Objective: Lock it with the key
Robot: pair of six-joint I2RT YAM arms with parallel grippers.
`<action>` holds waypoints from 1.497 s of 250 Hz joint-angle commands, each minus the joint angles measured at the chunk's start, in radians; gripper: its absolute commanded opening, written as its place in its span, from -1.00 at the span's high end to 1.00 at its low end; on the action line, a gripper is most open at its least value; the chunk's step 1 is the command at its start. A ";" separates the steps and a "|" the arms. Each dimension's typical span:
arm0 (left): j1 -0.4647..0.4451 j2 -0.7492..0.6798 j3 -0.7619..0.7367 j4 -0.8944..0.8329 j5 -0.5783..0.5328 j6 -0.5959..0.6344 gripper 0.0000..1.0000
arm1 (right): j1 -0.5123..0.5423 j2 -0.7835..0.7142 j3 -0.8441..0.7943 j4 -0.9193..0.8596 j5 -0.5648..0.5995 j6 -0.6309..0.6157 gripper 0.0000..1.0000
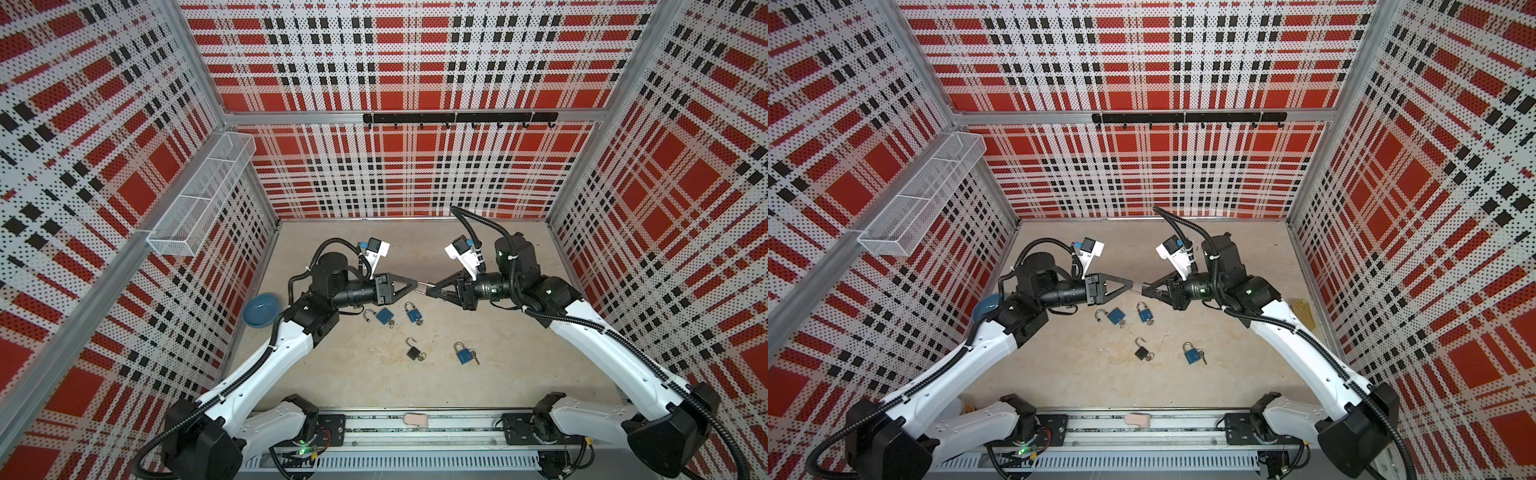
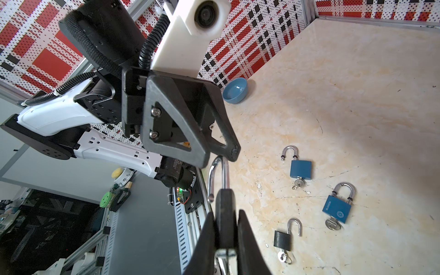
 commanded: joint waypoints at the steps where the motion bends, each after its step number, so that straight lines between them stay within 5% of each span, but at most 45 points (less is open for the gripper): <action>1: -0.012 0.007 0.013 0.005 0.032 0.022 0.31 | -0.006 -0.006 0.034 0.053 -0.024 -0.007 1.00; 374: -0.007 0.005 -0.012 0.133 0.105 -0.042 0.56 | -0.038 -0.003 0.016 0.101 -0.173 0.069 1.00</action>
